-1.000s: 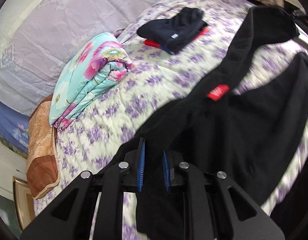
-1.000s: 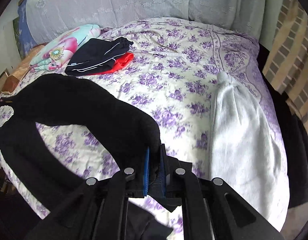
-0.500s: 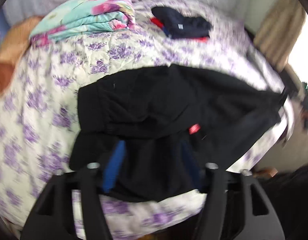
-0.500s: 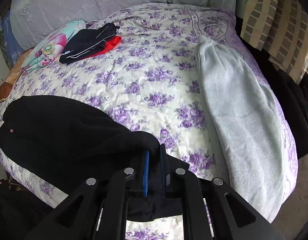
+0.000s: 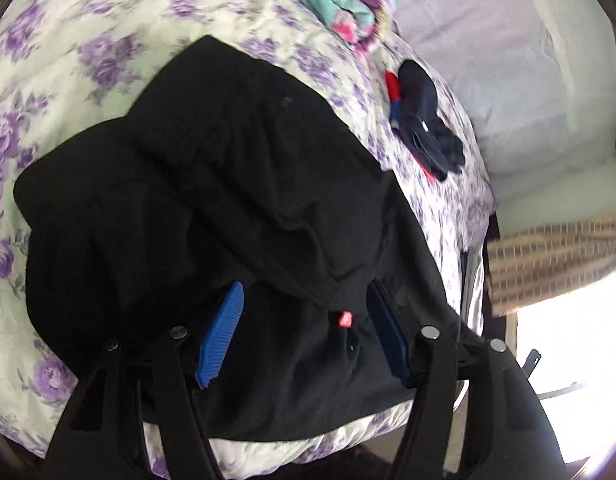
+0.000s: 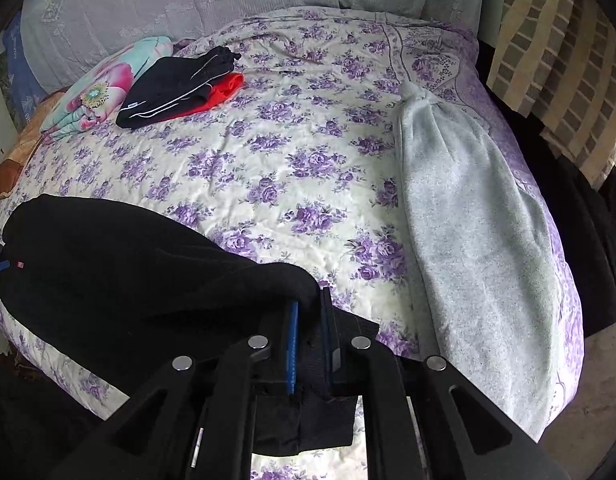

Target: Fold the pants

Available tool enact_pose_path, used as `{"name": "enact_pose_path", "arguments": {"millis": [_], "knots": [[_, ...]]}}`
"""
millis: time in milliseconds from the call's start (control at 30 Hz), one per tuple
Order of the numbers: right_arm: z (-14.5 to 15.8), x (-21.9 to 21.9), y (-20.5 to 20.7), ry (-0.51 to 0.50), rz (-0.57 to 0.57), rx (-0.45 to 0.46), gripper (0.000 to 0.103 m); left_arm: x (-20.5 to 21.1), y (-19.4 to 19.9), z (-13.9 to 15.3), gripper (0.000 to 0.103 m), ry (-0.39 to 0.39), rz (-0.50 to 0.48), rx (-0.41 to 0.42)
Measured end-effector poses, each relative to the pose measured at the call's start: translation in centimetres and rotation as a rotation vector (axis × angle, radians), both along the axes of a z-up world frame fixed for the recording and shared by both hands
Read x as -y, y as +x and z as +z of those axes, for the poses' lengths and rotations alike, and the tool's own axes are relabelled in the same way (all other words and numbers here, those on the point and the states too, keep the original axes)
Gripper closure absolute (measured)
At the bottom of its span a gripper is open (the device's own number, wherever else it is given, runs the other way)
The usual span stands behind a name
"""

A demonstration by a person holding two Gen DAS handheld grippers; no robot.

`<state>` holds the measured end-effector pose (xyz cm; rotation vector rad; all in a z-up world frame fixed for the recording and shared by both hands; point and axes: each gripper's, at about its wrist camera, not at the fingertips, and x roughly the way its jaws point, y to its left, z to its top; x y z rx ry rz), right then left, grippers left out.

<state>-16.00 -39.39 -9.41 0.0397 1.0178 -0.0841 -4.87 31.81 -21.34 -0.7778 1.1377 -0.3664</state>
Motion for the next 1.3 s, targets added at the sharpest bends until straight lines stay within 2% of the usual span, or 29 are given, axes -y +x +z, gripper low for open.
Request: {"name": "enact_pose_path", "arguments": {"millis": [167,300,400,533,633,700,733,767,900,933,1000,1033,1067,1167,1300], "knots": [[-0.6,0.5,-0.2,0.015,-0.011,-0.021,0.093,-0.8,1.3,-0.1,0.041,-0.008,0.064,-0.014],[-1.1,0.8,-0.2,0.018,-0.008,-0.043,0.093,-1.2,2.1,0.8,0.041,0.014,0.083,-0.012],[-1.2,1.1,-0.4,0.029,-0.005,-0.041,0.092,-1.7,2.5,1.9,0.041,0.100,0.089,0.021],[-1.8,1.6,0.1,0.037,-0.013,-0.051,0.092,-2.4,4.6,0.9,0.041,0.087,0.133,-0.028],[-2.1,1.5,0.5,0.035,-0.010,-0.058,0.092,-1.1,5.4,1.4,0.043,0.153,0.111,-0.012],[-2.1,1.6,0.7,0.041,-0.006,-0.059,0.092,-0.7,5.3,2.1,0.061,0.173,0.103,0.018],[-2.0,1.7,0.7,0.041,-0.005,-0.058,0.092,-0.7,5.3,2.4,0.085,0.176,0.104,0.025],[-2.0,1.8,0.7,0.044,-0.005,-0.057,0.092,-0.9,5.2,2.5,0.093,0.171,0.111,0.024],[-2.2,1.8,0.8,0.053,-0.007,-0.053,0.092,-1.7,4.5,2.8,0.094,0.131,0.120,0.016],[-2.2,1.8,0.8,0.052,-0.005,-0.052,0.092,-1.8,4.3,2.6,0.091,0.101,0.110,0.001],[-2.1,2.0,0.8,0.053,-0.005,-0.051,0.092,-2.2,3.2,2.3,0.065,0.088,0.118,-0.022],[-2.1,2.0,0.8,0.054,-0.004,-0.050,0.092,-2.4,2.5,2.2,0.042,0.091,0.135,-0.021],[-2.1,2.0,0.8,0.059,-0.006,-0.047,0.092,-2.9,1.4,2.2,0.038,0.088,0.161,-0.004],[-2.1,2.0,0.7,0.071,-0.014,-0.044,0.092,-3.6,-0.4,1.4,0.037,0.032,0.193,0.000],[-2.1,2.1,0.7,0.064,-0.011,-0.048,0.092,-3.6,-0.4,-0.2,0.037,-0.019,0.213,-0.019]]}}
